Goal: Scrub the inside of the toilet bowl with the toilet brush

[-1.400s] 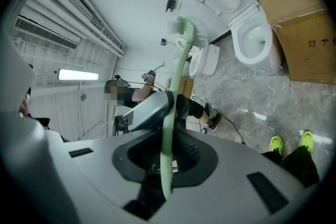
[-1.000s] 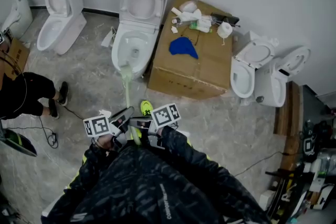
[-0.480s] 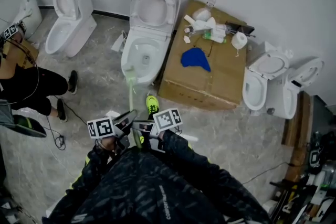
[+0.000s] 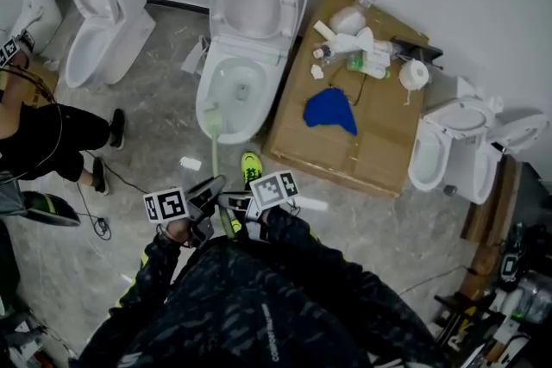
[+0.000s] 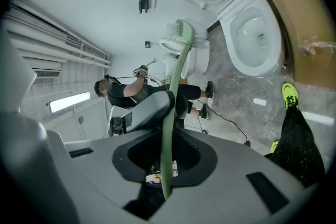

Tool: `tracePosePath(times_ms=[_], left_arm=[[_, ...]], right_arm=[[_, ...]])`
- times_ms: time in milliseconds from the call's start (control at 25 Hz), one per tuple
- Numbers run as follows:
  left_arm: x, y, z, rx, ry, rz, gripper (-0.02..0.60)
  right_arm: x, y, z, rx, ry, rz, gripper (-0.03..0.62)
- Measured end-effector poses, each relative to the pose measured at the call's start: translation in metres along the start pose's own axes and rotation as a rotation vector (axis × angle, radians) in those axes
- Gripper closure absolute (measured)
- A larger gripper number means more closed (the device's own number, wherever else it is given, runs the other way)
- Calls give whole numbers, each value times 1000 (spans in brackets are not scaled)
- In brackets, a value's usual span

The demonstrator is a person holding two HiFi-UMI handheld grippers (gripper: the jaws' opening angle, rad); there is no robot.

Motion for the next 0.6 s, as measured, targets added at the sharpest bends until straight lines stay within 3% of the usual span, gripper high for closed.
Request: tracePosePath(times_ms=[240, 440, 600], left_arm=[[-7, 55, 56, 43, -13, -48, 494], [-7, 92, 89, 57, 37, -33, 495], [-1, 108, 117, 60, 5, -111, 497]], right_arm=[[-12, 74, -13, 11, -25, 36, 536], [-24, 119, -24, -6, -23, 73, 537], [-38, 146, -29, -24, -34, 96, 537]])
Point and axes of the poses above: the fingertips, and each gripper's own axes: z forward along the fingers, x to its left, y out of its top, the point moved 10 cm from there along -z, backward along the fingers, and after that the axes turned 8 degrees about y, right-handed, at the moved point
